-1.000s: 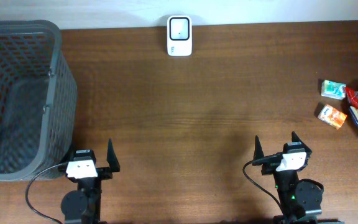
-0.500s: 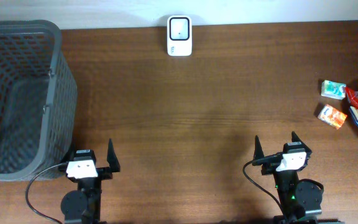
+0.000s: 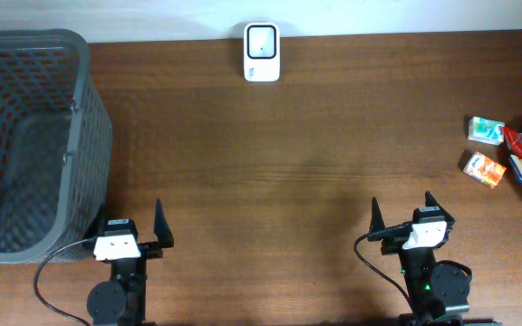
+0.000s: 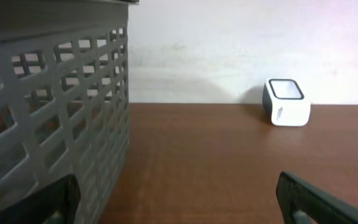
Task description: Scan the item barcode
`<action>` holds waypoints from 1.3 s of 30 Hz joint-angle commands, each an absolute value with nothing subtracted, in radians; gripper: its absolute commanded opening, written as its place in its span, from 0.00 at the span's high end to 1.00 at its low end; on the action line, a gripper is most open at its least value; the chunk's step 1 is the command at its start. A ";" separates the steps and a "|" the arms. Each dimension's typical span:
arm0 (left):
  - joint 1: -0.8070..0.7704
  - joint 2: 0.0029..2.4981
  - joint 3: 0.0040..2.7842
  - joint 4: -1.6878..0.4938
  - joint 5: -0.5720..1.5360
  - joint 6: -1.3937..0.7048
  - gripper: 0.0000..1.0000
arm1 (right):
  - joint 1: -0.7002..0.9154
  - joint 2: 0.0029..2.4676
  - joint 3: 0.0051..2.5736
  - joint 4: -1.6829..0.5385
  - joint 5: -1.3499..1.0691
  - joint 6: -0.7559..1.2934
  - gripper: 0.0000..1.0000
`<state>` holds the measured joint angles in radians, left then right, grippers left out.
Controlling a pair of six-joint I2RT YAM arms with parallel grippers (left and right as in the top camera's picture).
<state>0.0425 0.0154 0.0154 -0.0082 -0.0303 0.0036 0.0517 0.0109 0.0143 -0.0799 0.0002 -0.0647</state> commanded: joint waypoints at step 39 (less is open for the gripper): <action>0.049 0.005 0.009 -0.083 0.000 0.023 0.01 | 0.045 0.003 0.006 -0.081 0.005 -0.071 0.02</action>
<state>0.0425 0.0128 0.0139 -0.0811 -0.0151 0.0067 0.0517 0.0109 0.0143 -0.0799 0.0002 -0.0643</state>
